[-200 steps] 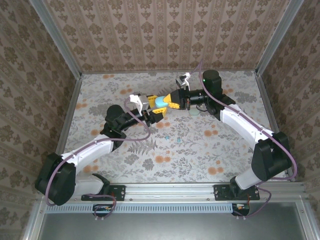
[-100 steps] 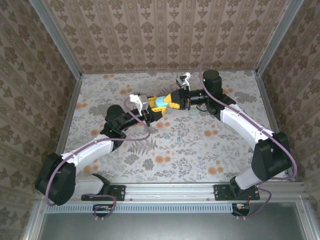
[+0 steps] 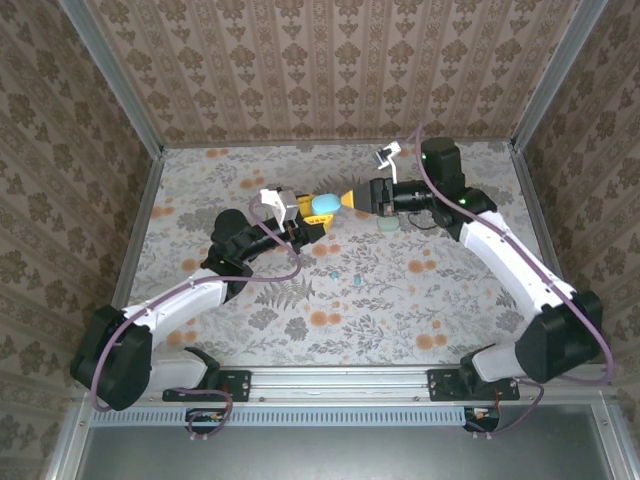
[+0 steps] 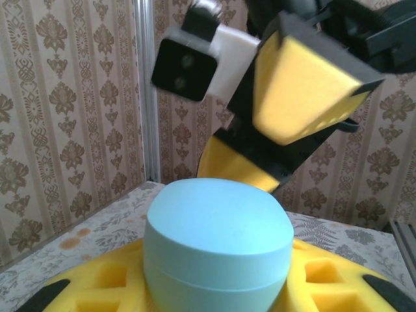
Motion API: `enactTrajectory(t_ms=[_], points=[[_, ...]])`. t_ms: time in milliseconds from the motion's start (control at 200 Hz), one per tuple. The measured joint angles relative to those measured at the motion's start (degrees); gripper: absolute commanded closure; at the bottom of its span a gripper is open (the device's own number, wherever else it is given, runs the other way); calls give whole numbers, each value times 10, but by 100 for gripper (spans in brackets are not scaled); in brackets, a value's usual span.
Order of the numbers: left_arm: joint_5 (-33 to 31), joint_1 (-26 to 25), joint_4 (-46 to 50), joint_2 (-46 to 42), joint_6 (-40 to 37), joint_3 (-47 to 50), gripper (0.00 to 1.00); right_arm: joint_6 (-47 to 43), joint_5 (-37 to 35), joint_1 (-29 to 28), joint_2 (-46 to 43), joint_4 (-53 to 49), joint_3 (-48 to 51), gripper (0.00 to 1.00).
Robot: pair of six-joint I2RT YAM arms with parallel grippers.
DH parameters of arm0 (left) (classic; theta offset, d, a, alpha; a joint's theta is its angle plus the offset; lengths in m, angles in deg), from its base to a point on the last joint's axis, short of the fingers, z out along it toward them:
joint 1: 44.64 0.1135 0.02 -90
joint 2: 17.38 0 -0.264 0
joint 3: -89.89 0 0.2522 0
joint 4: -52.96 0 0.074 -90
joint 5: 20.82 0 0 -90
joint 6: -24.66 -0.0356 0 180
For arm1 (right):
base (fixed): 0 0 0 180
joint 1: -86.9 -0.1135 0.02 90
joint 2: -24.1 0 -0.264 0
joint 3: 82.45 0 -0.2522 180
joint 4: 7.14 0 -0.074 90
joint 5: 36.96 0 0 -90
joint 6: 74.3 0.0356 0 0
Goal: Insert wireless bluetooth earbuds into charging case
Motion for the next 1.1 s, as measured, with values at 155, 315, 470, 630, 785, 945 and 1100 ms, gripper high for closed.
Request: enactTrajectory(t_ms=[155,315,470,630,785,945,1100], points=[[10,0,-2,10,10,0,74,-113,-33,-4,-47,-23,4,33],[17,0,-4,15,19,0,74,-184,-65,-15,-47,-59,4,33],[23,0,-4,16,24,0,74,-226,-96,-31,-32,-90,4,33],[25,0,-4,17,26,0,74,-242,-110,-37,-22,-96,4,33],[27,0,-4,17,28,-2,74,-246,-126,-42,-12,-100,3,33],[34,0,-3,18,28,-11,74,-243,-139,-42,-5,-101,-2,34],[37,1,1,19,27,-20,74,-227,-133,-40,-5,-100,-10,34]])
